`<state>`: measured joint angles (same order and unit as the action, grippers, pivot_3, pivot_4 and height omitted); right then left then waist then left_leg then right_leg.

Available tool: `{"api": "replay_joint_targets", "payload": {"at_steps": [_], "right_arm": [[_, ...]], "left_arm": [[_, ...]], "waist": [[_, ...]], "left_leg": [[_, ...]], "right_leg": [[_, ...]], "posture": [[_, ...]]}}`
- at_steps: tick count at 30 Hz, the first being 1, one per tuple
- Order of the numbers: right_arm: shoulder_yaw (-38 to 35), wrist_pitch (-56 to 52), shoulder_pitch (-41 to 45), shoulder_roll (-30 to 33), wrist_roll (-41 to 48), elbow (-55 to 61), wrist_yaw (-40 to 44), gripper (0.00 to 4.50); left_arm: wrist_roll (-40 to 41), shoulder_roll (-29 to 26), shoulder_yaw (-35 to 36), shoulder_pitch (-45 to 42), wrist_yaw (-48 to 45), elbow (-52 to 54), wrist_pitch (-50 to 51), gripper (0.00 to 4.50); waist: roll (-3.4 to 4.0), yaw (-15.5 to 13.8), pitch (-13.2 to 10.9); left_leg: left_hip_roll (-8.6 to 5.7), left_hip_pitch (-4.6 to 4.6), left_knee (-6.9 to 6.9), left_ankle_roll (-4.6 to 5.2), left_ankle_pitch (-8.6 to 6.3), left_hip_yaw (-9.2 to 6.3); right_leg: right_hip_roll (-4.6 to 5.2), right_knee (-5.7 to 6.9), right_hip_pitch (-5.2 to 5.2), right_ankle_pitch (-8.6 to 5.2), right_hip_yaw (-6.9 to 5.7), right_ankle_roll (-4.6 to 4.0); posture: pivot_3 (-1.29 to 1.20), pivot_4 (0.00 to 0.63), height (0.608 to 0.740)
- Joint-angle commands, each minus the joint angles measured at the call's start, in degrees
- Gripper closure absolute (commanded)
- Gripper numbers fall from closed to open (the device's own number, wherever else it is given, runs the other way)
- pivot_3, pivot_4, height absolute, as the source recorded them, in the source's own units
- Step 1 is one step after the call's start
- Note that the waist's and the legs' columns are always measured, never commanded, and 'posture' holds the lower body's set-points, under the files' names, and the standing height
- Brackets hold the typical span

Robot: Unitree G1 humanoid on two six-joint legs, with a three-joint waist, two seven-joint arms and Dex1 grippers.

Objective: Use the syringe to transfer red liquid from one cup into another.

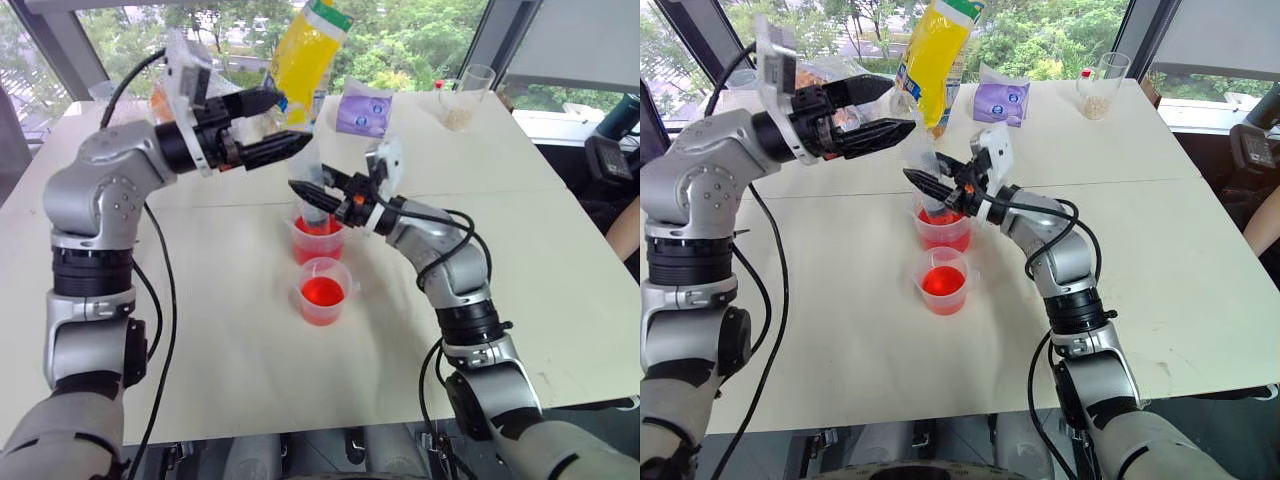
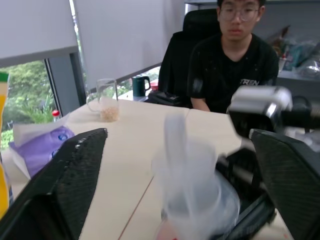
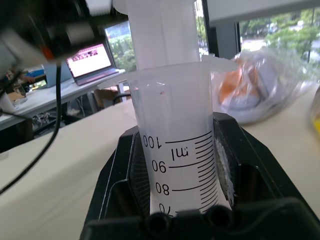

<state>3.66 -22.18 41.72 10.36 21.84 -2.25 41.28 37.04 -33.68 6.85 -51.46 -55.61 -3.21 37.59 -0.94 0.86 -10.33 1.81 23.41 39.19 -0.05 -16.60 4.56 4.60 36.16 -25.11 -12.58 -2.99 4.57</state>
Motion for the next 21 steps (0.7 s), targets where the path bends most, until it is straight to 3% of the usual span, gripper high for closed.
{"api": "replay_joint_targets", "payload": {"at_steps": [1,6,15,21], "right_arm": [[-2.4,0.2,2.3,0.8,1.8,3.5,-0.8,3.12],[-5.2,-3.4,4.2,1.9,5.8,7.7,-1.8,3.12],[-10.6,-25.4,2.6,7.8,30.7,22.1,-0.2,3.12],[-6.1,-23.7,-4.9,9.1,28.6,24.9,1.3,3.12]], "left_arm": [[4.0,-2.0,5.0,-0.1,0.2,3.0,1.8,0.05],[6.4,-4.1,7.8,0.3,0.5,2.4,3.8,0.05],[7.3,-5.5,7.3,0.1,-0.6,1.6,4.5,0.05],[9.0,-5.5,7.2,-0.7,-1.5,2.1,6.5,0.05]], "waist": [[0.00,0.0,0.0],[0.00,0.0,0.0],[0.00,-0.2,0.0],[-0.01,-0.1,0.0]], "left_leg": [[0.00,0.00,0.00,0.00,0.00,0.00],[0.01,0.00,-0.01,0.00,0.00,0.00],[0.02,0.00,0.00,0.03,-0.01,-0.02],[-0.01,-0.01,0.00,0.04,-0.02,-0.01]], "right_leg": [[0.00,0.00,0.00,0.00,0.00,0.00],[0.00,0.00,0.00,0.00,0.00,0.00],[0.03,-0.02,0.03,0.00,-0.02,0.00],[0.02,-0.02,0.04,0.00,-0.02,0.00]], "posture": [[0.00,0.150,0.740],[0.00,0.150,0.740],[0.00,0.150,0.740],[0.00,0.150,0.740]]}}
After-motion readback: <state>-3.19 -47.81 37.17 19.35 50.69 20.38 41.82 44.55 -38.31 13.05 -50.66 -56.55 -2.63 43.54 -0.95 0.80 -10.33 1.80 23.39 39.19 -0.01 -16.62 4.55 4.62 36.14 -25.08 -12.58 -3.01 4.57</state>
